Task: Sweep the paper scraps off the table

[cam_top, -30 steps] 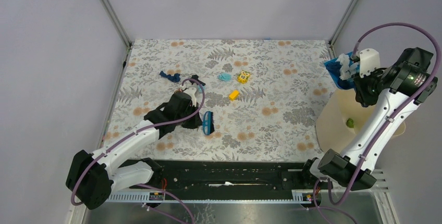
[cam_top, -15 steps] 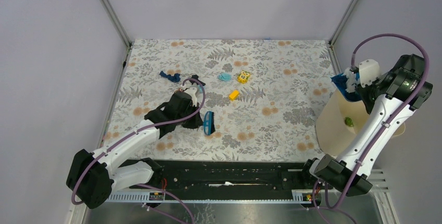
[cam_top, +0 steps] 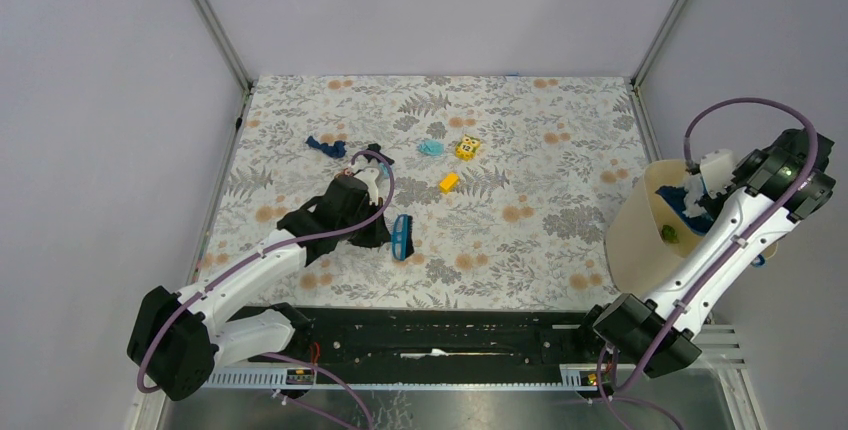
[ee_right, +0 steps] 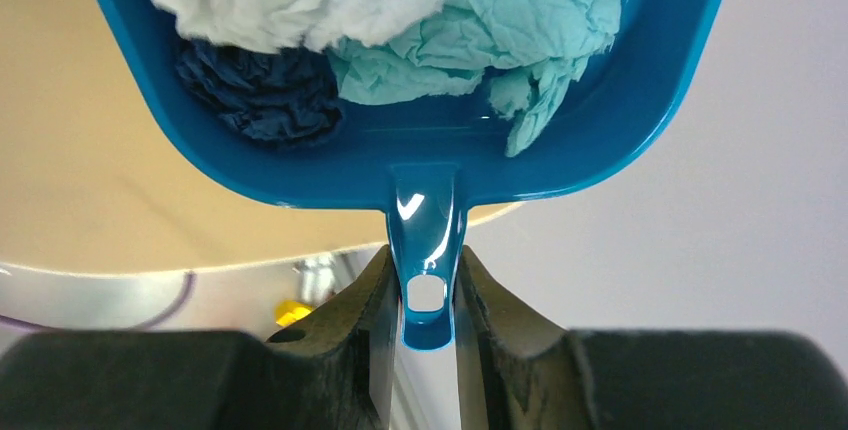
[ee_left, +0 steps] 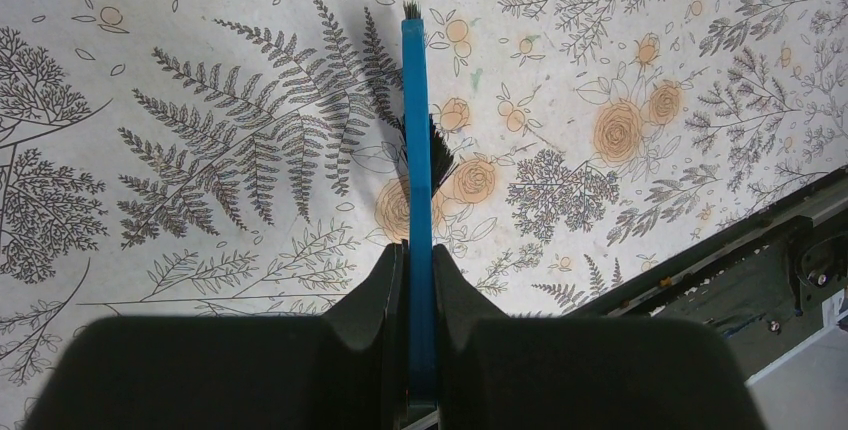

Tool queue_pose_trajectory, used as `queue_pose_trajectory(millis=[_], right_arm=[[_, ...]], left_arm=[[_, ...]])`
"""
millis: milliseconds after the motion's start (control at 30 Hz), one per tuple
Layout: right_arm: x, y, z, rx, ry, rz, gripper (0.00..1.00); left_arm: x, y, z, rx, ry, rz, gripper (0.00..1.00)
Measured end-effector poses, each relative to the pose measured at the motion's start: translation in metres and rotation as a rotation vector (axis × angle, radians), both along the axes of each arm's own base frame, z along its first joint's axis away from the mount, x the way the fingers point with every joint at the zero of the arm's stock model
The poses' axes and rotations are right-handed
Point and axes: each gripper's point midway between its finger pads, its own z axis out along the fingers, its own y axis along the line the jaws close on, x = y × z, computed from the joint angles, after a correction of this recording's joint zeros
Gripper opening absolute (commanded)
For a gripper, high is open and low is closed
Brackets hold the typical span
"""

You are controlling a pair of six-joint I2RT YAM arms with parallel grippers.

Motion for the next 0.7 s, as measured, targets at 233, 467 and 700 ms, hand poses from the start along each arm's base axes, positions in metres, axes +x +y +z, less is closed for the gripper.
queue_pose_trajectory(millis=[233,467,700], right_arm=[[-0.022,-0.023,0.016,-0.158,0.175,0.100,0.00],[-0.019,-0.061,0.056,-0.424,0.313,0.248,0.00],[-0.015,-0.075,0.073,-0.536,0.380,0.309,0.00]], left_arm=[[0.000,0.000,0.000,0.002,-0.001,-0.003,0.00],[0.000,0.000,0.001,0.000,-0.002,-0.005,0.00],[-0.001,0.000,0.002,-0.006,-0.005,-0.007,0.00]])
